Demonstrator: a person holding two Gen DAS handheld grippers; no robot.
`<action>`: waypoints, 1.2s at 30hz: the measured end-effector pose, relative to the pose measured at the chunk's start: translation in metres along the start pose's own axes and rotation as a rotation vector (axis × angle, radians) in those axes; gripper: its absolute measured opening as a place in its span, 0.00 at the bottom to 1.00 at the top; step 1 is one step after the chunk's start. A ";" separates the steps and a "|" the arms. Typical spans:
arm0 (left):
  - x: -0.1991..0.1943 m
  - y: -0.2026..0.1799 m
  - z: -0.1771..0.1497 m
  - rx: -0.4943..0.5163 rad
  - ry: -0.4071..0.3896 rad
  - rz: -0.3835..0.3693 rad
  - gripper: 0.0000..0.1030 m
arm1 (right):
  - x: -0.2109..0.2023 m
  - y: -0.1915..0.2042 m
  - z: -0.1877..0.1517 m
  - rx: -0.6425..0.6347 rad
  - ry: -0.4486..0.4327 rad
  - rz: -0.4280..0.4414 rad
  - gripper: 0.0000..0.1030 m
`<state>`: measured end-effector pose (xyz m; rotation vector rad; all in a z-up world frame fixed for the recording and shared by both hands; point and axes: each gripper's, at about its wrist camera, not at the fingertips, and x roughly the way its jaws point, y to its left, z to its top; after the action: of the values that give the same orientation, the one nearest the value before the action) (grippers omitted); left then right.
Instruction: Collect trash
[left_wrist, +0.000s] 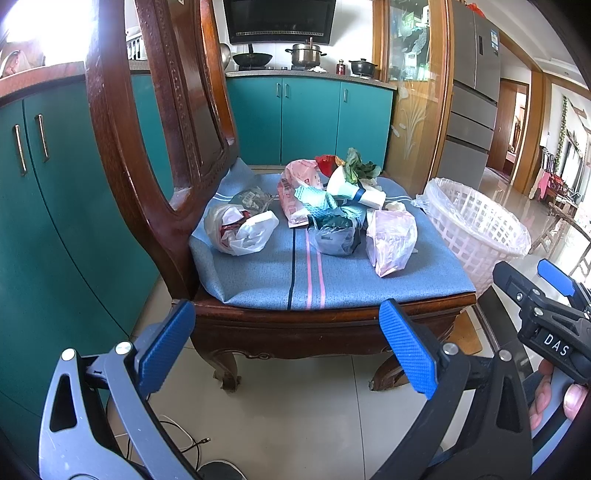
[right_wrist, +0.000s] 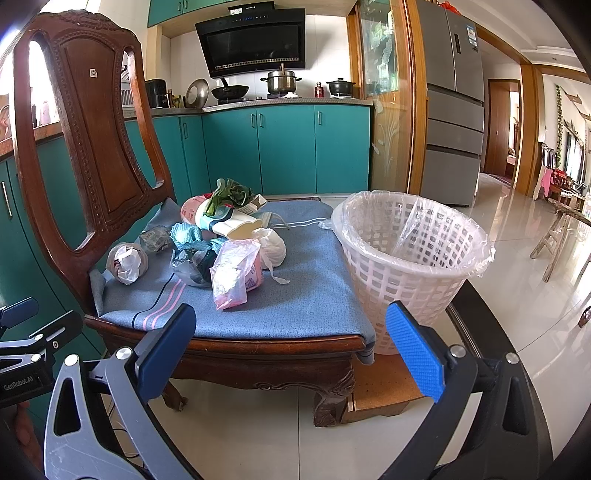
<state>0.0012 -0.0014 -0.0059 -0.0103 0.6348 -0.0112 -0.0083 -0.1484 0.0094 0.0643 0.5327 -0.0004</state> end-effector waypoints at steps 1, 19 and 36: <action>0.000 0.000 0.000 0.000 0.000 0.000 0.97 | -0.001 -0.001 0.001 0.000 0.000 0.000 0.98; 0.007 0.003 -0.001 0.008 0.026 0.030 0.97 | 0.008 0.002 -0.003 0.011 0.031 0.039 0.98; 0.104 0.004 0.059 0.100 0.027 0.235 0.97 | 0.129 0.026 0.028 0.014 0.225 0.234 0.97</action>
<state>0.1202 0.0014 -0.0203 0.1610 0.6591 0.1848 0.1174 -0.1225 -0.0302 0.1409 0.7472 0.2334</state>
